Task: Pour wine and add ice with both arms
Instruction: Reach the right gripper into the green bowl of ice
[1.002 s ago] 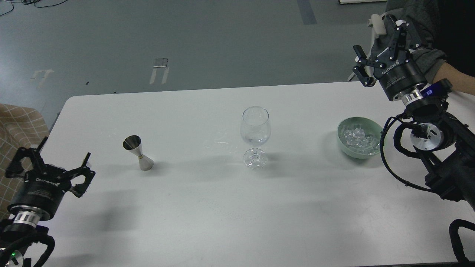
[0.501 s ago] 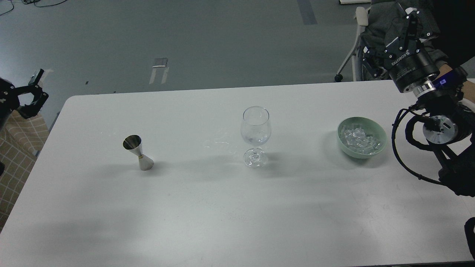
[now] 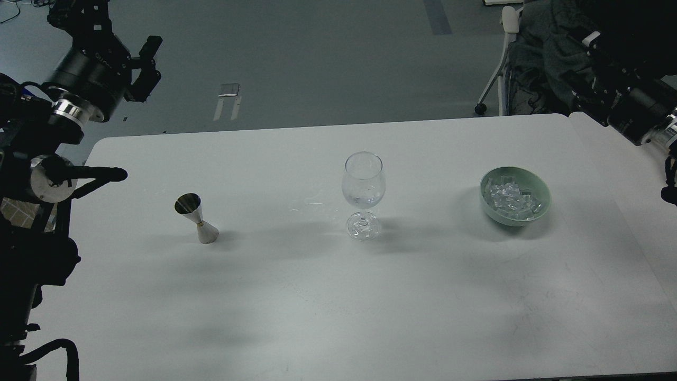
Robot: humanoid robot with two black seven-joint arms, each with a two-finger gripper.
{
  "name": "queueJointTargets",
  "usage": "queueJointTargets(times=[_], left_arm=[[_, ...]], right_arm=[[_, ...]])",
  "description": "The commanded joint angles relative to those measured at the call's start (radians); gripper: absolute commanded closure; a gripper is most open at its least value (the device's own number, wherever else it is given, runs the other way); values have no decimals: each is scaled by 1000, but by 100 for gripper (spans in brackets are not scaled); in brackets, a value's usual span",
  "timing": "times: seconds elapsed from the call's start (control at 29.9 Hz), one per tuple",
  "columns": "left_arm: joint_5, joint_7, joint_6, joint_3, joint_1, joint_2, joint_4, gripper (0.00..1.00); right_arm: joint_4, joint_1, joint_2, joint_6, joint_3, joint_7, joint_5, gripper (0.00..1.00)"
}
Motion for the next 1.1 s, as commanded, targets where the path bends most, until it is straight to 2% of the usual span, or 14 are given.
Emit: queueJointTargets(times=[0.0,0.07,0.17,0.33,0.5,0.6,0.67,0.74,1.07], left_arm=[[5,0,2,3,3,-29,-2,2],[7,0,2,3,5,-47,-2,2],[7,0,2,4,7,-58,-2,2],[12,0,2,4,7,-64,-6,2],[12,0,0,4,10,-66,-12,2],[12,0,0,4,13,-66,-12,2],[12,0,0,4,13,-66,-14,2],[12,0,-1,4,14,-66,-14,2],[12,0,-1,10,23,-66,-14,2]], right_arm=[[32,-55,-14,-67,0,2,-217,0],[32,-93,-14,-145,-9,2,-421,0],[32,-104,-4,-205,-50,0,-585,0],[-5,-90,26,-261,-201,-6,-666,0],[-60,-75,94,-263,-213,-12,-673,2],[-73,-73,105,-263,-225,-12,-678,9],[-74,-72,101,-263,-236,-12,-699,29],[-74,-72,100,-263,-236,-11,-716,39],[-92,-72,103,-265,-236,-14,-721,38]])
